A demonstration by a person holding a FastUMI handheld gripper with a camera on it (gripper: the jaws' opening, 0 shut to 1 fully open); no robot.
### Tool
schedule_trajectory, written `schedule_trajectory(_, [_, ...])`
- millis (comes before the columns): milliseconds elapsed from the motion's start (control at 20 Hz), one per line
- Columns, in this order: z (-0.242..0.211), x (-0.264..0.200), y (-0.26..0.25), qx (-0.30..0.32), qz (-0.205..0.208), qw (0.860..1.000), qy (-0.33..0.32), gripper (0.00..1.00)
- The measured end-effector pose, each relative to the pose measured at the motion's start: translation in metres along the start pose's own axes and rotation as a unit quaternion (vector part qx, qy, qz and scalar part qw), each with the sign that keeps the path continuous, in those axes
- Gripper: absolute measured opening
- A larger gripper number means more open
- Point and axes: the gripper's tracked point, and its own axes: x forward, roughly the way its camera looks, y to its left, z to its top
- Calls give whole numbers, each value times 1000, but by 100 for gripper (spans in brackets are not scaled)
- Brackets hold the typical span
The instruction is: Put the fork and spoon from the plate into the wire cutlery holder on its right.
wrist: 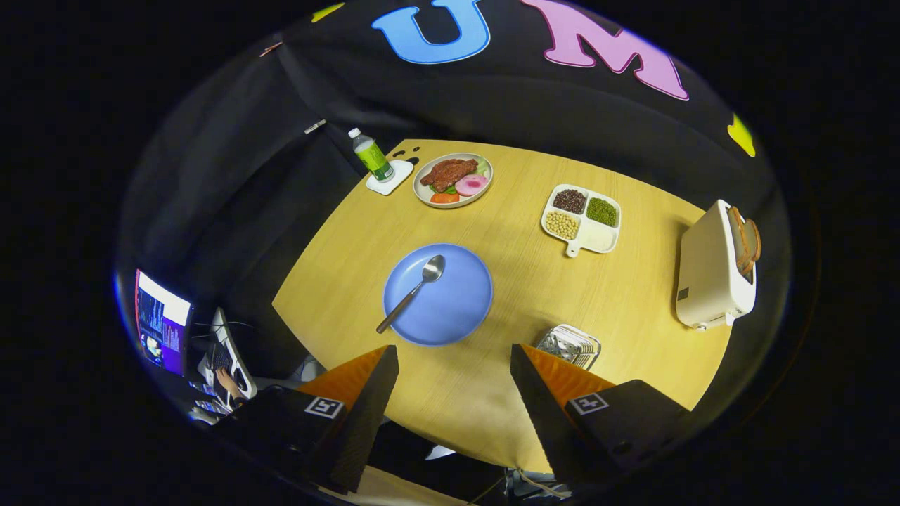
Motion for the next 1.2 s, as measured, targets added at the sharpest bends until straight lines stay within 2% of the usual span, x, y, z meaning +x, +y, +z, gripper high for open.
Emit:
schedule_trajectory(250, [17,29,23,15,-8,1000,-3,99])
schedule_trajectory(500, [28,90,60,59,3,998,6,100])
schedule_trajectory(850, [-10,190,84,77,-18,994,72,100])
schedule_trajectory(1050, [-29,216,76,110,-43,989,92,100])
schedule_trajectory(1200, [-36,224,75,126,-46,986,103,98])
